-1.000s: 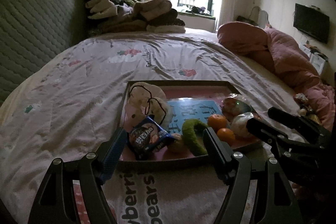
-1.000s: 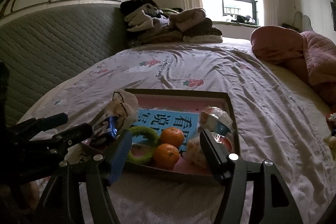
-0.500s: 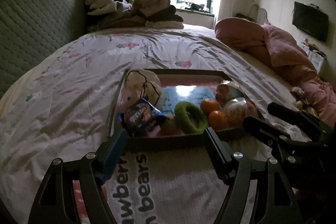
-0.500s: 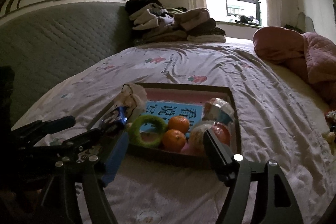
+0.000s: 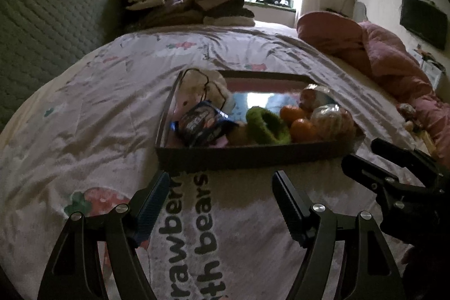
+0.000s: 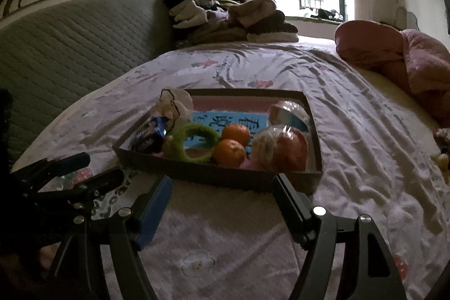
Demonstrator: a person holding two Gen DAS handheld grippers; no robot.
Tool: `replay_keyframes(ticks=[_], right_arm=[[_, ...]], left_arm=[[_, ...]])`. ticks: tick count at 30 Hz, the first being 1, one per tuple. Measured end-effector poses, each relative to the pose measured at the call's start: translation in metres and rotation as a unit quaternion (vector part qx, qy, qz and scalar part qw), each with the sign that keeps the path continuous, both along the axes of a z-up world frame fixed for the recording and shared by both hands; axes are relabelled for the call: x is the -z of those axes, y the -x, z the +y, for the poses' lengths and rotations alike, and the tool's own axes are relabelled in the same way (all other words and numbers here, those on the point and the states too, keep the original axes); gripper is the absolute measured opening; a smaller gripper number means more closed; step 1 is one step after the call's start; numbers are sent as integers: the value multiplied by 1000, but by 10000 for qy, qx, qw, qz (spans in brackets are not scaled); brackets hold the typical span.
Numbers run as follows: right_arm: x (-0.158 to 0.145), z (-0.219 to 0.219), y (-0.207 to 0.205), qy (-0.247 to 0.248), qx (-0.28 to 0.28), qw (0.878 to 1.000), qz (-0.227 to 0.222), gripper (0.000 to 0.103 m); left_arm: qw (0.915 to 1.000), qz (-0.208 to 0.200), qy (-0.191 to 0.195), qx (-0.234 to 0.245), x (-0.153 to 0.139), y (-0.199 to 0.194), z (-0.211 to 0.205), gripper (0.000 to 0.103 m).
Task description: Organize objects
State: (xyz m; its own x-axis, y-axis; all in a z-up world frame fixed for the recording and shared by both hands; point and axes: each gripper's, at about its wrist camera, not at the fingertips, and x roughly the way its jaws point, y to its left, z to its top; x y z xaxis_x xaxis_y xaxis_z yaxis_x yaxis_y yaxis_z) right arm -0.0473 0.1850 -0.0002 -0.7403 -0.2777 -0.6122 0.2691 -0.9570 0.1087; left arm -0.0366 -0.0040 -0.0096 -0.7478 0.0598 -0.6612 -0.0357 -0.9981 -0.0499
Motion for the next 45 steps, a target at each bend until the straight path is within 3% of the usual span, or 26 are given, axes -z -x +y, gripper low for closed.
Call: replay_keyframes(ticks=[19,35,45], right_arm=[[22,7,-15,19,198,9995,-257,74],[28,5,-16,-209,314,9991,-171,74],[33,6,-13,-205,353,9989,-242,74]], left_arm=[[9989,-219,417,-63,19,-10,6,76],[9990,-410,190,-62,26,-7,13,76],[9986,-395,327,-149,27,-5,13,76]])
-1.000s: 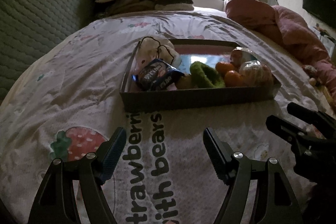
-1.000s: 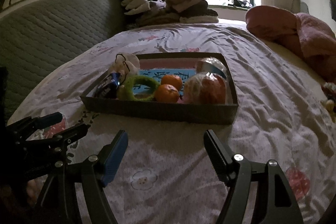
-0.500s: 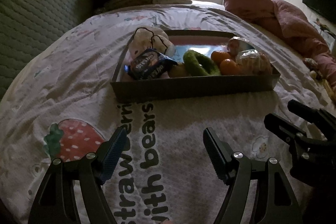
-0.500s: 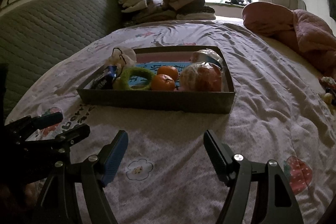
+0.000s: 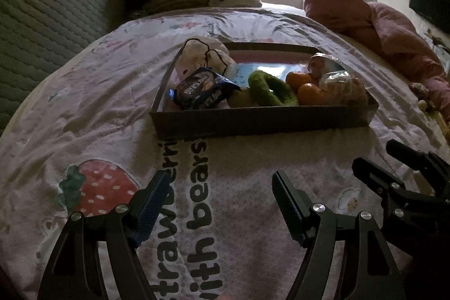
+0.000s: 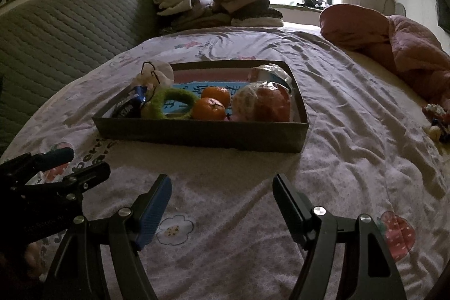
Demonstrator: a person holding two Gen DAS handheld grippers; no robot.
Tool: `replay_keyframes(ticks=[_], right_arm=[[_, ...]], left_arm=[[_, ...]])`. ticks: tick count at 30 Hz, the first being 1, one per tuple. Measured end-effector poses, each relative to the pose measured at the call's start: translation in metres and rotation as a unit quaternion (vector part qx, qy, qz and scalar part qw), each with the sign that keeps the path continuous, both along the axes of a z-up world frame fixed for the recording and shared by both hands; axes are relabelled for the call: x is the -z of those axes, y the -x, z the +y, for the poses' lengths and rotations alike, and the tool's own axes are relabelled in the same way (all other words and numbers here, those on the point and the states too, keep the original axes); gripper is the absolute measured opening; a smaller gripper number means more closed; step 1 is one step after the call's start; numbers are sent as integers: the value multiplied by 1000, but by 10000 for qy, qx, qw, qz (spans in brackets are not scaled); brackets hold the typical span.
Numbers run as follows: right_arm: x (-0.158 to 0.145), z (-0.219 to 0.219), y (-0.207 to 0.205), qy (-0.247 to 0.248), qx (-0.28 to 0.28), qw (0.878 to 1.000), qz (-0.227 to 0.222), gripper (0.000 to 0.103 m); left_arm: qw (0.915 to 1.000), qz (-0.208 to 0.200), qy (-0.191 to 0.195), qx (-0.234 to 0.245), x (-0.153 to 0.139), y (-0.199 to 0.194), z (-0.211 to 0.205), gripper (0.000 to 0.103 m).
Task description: Organize objects
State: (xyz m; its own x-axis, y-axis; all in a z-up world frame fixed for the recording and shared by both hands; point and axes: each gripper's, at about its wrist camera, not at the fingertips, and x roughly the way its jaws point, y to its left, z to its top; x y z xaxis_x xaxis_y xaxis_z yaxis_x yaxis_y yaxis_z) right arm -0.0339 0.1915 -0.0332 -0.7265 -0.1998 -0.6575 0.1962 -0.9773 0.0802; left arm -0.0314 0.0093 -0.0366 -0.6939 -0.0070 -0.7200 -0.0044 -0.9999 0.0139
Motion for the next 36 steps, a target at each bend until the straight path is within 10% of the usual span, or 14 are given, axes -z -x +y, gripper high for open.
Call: replay_keyframes(ticks=[36], right_arm=[[3,-6,2,-23,-81,9999,-114,74]], left_arm=[[9999,-141,-31,-60,5,3,-2,76]])
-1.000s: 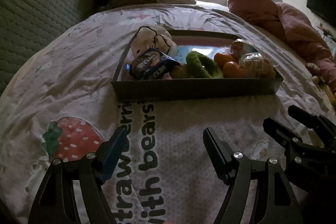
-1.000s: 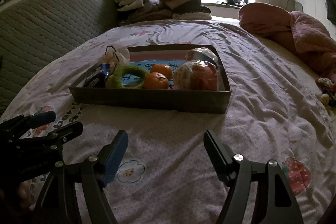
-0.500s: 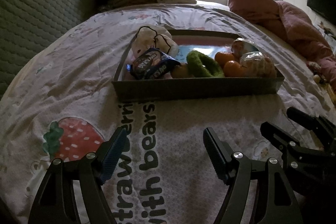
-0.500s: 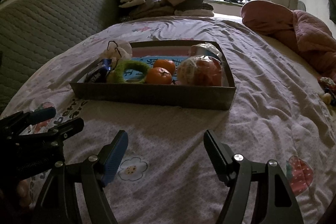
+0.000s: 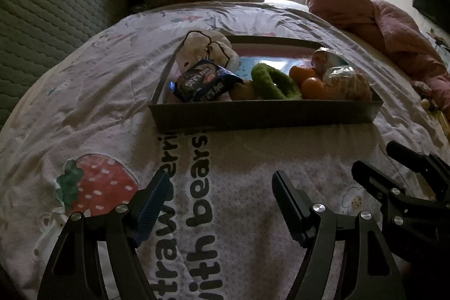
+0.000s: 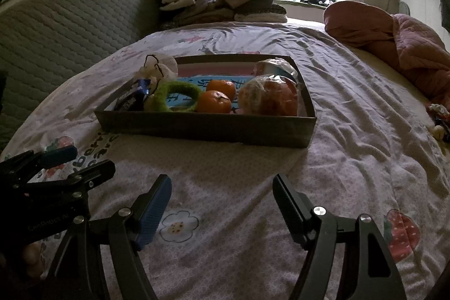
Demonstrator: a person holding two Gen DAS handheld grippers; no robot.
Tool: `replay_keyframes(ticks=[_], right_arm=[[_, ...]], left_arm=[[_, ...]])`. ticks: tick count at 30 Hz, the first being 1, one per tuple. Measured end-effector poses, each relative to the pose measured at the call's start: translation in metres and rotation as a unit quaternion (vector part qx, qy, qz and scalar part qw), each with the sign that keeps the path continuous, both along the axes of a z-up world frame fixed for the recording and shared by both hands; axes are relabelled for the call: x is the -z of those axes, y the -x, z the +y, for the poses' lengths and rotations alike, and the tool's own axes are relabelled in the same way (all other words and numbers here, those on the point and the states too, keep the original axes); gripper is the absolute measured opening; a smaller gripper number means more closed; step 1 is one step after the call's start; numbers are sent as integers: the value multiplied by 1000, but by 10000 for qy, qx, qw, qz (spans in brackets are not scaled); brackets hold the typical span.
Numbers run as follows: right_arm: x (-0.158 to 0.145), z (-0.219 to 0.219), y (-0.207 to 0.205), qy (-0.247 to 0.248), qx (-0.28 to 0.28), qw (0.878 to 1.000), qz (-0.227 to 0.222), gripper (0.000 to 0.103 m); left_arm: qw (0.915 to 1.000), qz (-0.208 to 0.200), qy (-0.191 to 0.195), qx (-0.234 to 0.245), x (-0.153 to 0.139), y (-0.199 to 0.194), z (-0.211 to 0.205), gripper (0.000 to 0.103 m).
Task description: Organize objects
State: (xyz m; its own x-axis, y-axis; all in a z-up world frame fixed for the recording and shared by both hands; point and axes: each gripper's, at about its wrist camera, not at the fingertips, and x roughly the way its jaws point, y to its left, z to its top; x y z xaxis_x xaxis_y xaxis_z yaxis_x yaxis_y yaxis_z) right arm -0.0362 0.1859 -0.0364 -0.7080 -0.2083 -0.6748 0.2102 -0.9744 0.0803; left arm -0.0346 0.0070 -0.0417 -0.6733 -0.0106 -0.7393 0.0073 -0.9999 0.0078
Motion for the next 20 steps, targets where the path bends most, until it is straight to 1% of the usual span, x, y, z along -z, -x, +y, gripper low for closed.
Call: replay_keyframes(ticks=[7,13,17,20], right_arm=[[1,0,0,-19,3,10000,-16,74],[1,1,0,3,12,10000,-19,74],[1,1,-1,14,17,10000,-34,74],[1,2,-1,10,17,10000,-34,74]], left_arm=[[10000,11,-79,-19,-1,0,-1,76],[10000,23,-55,-3,-1,1,-1,76],[9997,143,-202,9,-3,0,-4,76],[9998,118,-180,-33,-3,1,-5,76]])
